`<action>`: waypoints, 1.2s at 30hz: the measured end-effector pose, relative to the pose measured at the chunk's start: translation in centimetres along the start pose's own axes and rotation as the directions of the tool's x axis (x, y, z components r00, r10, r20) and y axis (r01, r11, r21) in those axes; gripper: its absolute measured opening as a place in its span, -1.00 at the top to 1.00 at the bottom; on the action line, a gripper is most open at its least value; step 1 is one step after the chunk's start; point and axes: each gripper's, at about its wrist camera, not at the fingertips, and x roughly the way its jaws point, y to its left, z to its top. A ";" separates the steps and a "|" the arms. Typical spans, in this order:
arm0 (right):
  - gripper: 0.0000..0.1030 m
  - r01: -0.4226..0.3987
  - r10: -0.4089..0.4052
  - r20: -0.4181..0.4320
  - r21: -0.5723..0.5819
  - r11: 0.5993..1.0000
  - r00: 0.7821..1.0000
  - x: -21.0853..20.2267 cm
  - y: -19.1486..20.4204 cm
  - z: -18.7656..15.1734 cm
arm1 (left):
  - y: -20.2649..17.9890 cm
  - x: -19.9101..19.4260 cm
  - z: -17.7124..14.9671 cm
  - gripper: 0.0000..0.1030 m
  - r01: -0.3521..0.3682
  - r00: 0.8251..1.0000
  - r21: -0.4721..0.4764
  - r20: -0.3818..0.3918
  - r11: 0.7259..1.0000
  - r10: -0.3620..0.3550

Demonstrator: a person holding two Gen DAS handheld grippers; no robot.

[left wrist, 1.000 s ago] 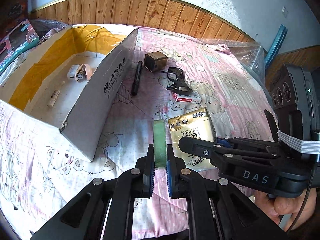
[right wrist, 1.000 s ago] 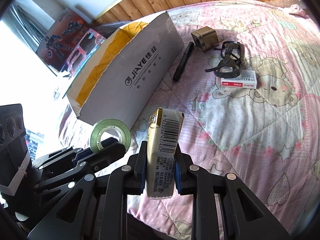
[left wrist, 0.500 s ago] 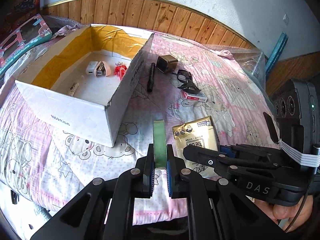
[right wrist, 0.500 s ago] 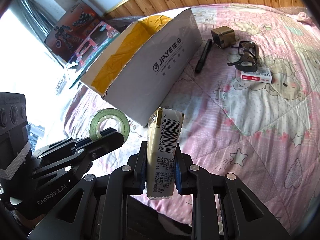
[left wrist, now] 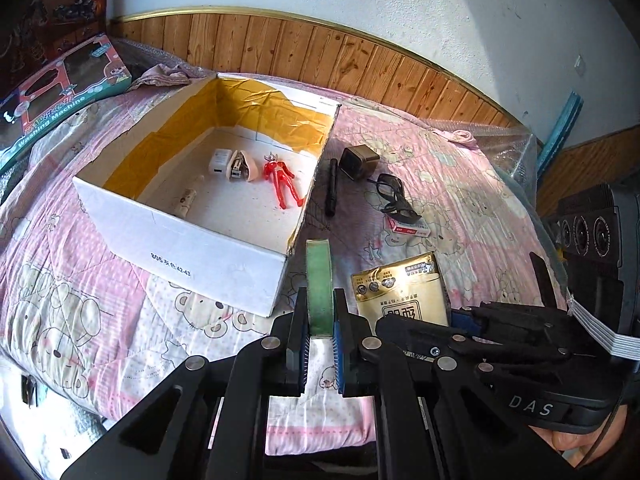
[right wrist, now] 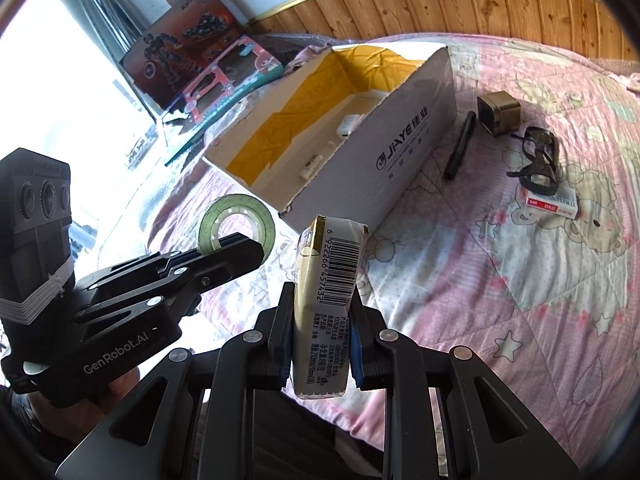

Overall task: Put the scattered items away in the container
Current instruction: 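Carry the packet and green tape roll over the box with both tools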

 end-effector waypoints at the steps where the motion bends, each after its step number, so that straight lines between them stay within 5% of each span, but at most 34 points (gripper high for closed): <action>1: 0.55 -0.004 0.004 0.002 -0.009 1.000 1.000 -0.1 0.3 0.3 | 0.1 -0.1 0.3 0.81 -0.003 1.000 0.003 0.002 1.000 0.003; 36: 0.55 -0.028 0.032 0.015 -0.229 0.973 0.999 -0.4 4.3 11.9 | 4.5 -2.7 8.7 0.81 -0.080 0.995 0.001 0.060 0.997 0.080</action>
